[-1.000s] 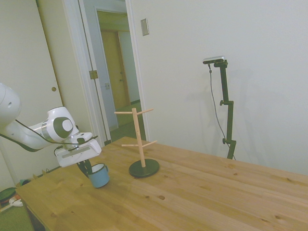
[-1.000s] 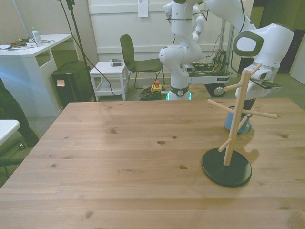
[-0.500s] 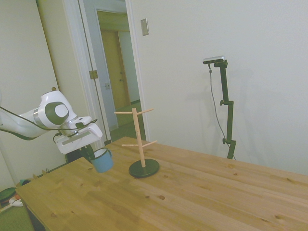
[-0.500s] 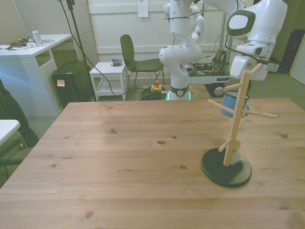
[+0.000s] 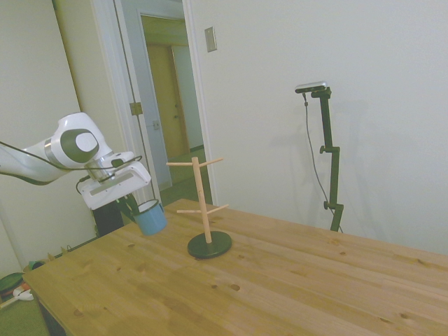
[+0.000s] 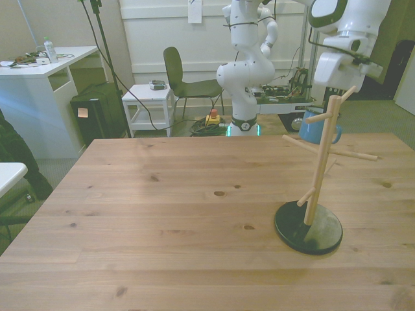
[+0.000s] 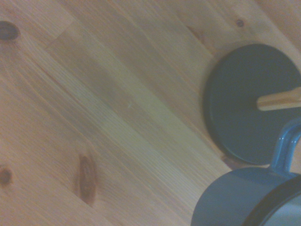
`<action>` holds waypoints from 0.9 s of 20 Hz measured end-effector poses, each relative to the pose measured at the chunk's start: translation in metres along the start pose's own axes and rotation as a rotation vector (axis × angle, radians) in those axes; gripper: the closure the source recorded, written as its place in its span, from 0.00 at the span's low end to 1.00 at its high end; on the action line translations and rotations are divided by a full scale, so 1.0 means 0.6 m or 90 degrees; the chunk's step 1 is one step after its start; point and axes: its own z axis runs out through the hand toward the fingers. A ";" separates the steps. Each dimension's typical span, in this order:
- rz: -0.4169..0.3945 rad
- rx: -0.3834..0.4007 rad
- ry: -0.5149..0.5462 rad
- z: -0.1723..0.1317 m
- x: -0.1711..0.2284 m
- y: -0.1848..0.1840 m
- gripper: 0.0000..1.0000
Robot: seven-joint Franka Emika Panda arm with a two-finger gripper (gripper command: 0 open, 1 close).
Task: Hang the mug
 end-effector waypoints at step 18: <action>-0.022 0.013 0.043 -0.152 0.061 0.124 1.00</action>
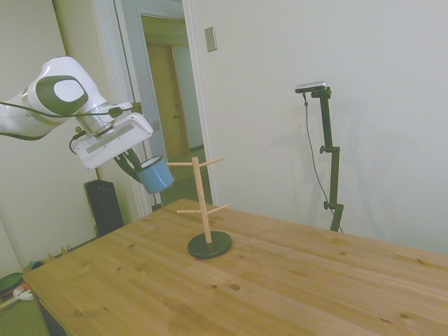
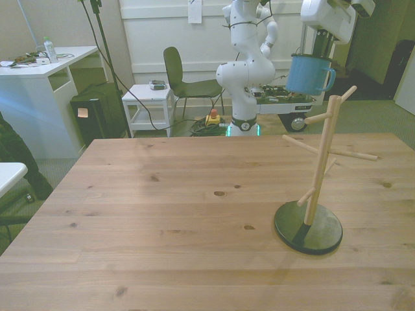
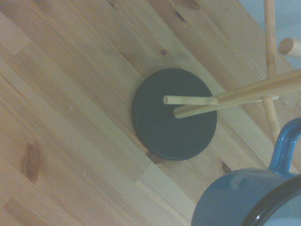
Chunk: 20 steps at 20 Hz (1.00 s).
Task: Hang the mug
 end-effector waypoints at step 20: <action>-0.033 0.003 -0.010 -0.005 0.017 -0.044 1.00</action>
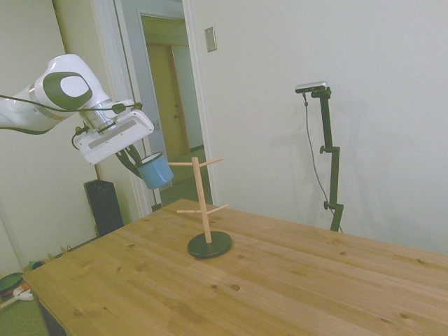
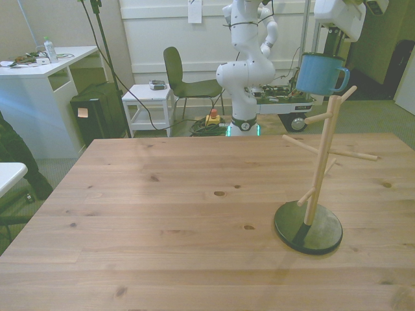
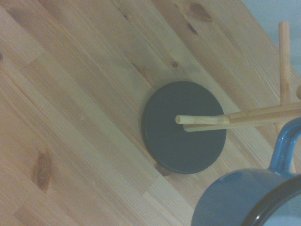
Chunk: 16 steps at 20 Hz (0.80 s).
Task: Hang the mug
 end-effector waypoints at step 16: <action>0.007 0.004 -0.018 0.010 0.036 -0.002 1.00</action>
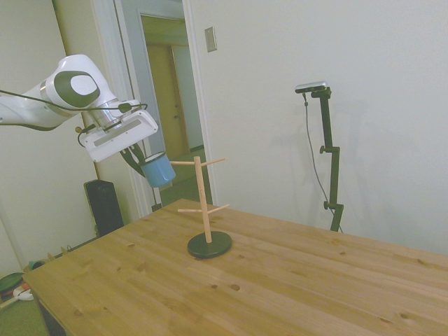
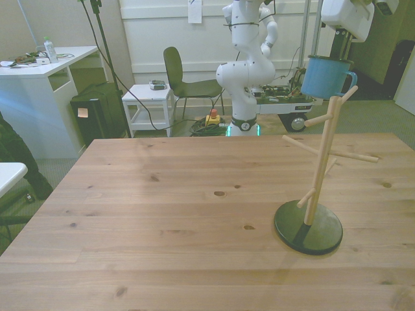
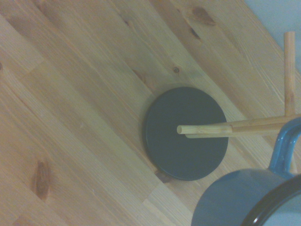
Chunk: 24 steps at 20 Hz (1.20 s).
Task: Hang the mug
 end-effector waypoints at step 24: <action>0.025 0.003 -0.017 0.015 0.041 0.019 1.00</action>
